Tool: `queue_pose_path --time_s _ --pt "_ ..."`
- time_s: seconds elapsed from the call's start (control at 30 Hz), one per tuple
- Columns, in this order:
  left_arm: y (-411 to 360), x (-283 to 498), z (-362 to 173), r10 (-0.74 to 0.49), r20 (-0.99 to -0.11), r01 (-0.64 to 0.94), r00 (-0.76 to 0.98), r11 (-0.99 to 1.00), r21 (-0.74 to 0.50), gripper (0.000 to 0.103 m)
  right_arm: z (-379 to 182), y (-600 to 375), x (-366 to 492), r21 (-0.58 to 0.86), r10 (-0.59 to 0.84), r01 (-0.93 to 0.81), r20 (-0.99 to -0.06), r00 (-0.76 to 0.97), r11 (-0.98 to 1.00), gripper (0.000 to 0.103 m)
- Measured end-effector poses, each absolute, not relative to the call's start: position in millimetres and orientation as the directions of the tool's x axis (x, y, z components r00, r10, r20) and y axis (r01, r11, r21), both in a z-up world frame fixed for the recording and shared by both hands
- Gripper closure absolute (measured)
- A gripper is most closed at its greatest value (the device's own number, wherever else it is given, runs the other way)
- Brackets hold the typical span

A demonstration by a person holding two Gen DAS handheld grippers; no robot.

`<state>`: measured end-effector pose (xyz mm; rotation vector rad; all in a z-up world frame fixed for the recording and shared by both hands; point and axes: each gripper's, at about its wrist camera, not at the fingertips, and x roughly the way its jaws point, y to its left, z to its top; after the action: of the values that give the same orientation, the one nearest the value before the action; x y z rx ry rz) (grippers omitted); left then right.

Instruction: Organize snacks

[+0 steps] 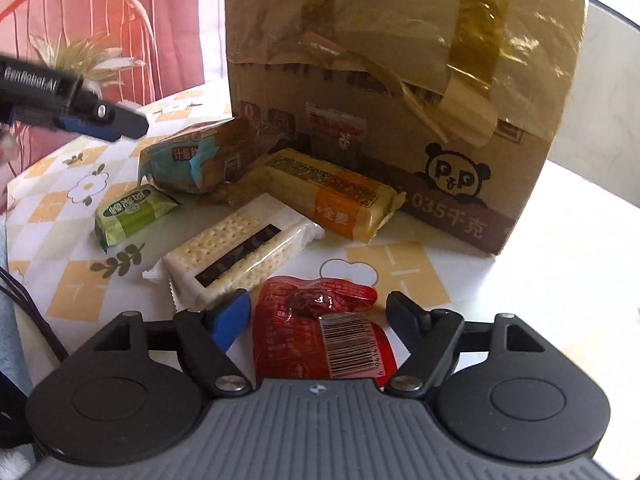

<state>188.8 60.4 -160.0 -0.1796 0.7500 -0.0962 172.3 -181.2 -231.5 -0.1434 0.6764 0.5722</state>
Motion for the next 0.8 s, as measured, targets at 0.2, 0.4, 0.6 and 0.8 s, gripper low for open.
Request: queue_pose_path --time_s 0.2,0.4,0.6,0.8 --pt "57 187 -164 -0.144 -0.676 0.025 0.722 0.983 -0.182 0.044 -231 -197 171 0.092 0.465 -0.517 -0.59 0.66 0.851 0.051" --pt "54 184 -176 -0.128 -0.704 0.012 0.699 0.986 -0.167 0.044 -232 -211 170 0.145 0.449 -0.449 -0.55 0.704 0.882 0.054" --pt "48 185 -183 -0.134 -0.726 0.021 0.675 0.986 -0.163 0.044 -233 -207 169 0.136 0.458 -0.463 -0.54 0.707 0.876 0.054" --pt "47 187 -183 -0.12 -0.728 0.011 0.675 0.988 -0.152 0.044 -234 -208 169 0.143 0.462 -0.465 -0.543 0.701 0.874 0.054"
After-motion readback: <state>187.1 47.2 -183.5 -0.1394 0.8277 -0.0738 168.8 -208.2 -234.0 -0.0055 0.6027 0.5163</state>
